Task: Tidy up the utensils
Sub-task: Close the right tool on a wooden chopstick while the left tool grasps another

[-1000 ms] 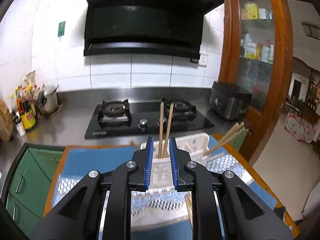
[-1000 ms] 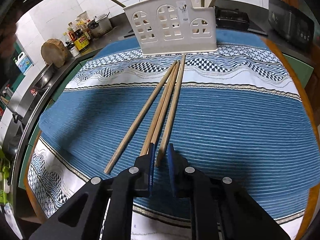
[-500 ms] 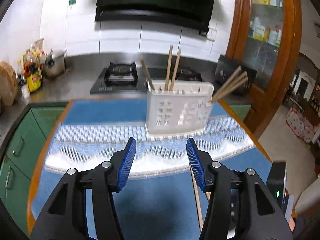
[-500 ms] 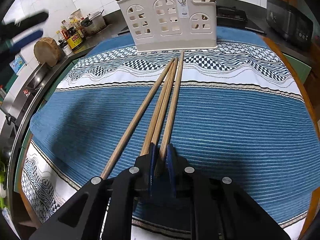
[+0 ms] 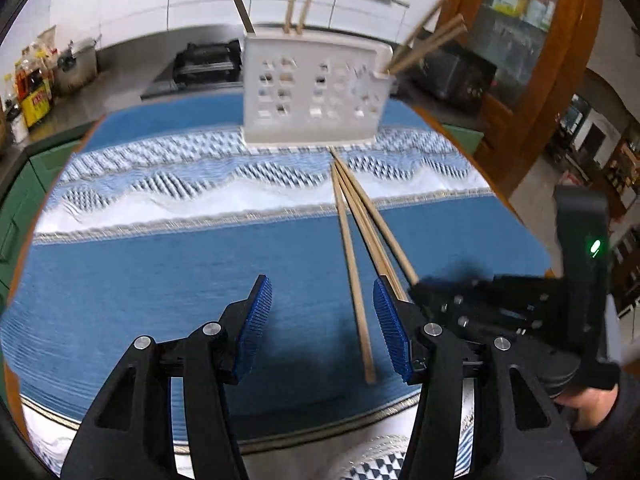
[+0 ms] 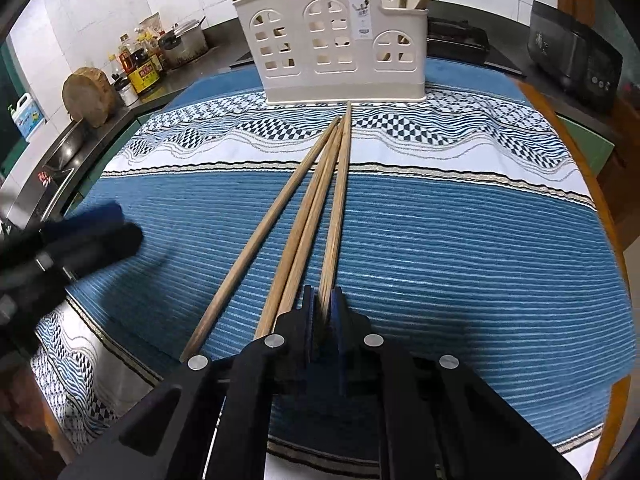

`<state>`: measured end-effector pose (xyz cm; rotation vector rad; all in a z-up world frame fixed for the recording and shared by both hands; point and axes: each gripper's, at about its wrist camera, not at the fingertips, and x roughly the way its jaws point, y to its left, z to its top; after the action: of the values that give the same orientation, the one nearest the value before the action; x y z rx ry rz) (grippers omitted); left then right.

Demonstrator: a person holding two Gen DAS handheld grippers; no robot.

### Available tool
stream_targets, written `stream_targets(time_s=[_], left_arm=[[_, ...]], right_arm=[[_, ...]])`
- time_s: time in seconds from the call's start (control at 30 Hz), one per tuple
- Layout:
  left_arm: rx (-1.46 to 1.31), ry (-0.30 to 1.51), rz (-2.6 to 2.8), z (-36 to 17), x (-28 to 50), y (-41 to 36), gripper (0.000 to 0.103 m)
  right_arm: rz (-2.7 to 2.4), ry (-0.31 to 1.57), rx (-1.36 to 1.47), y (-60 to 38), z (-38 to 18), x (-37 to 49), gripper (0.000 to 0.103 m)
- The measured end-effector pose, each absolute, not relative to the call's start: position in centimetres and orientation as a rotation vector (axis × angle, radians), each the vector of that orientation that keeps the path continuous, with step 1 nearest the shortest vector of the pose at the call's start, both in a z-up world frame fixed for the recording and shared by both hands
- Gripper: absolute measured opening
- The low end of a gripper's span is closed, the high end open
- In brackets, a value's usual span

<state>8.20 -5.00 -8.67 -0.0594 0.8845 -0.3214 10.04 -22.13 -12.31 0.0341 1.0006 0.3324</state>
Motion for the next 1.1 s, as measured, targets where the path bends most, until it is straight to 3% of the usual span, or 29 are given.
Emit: stream_targets(time_s=[0.23,0.57,1.1], left_arm=[[-0.049,0.952,-0.34,-11.3,8.0,-6.6,0.051],[-0.066,0.984,-0.353,-12.7,8.4,-7.6,0.028],[-0.015,0.984,-0.325,-13.4,9.1,-8.8,0.009]], right_arm=[[0.317,0.949,0.052,-23.7,-10.4,9.3,0.008],[0.291,0.823,0.052,-25.7,-5.7,7.9,0.008],[0.298,0.712,0.032,-26.4,-1.2,7.3,0.008]])
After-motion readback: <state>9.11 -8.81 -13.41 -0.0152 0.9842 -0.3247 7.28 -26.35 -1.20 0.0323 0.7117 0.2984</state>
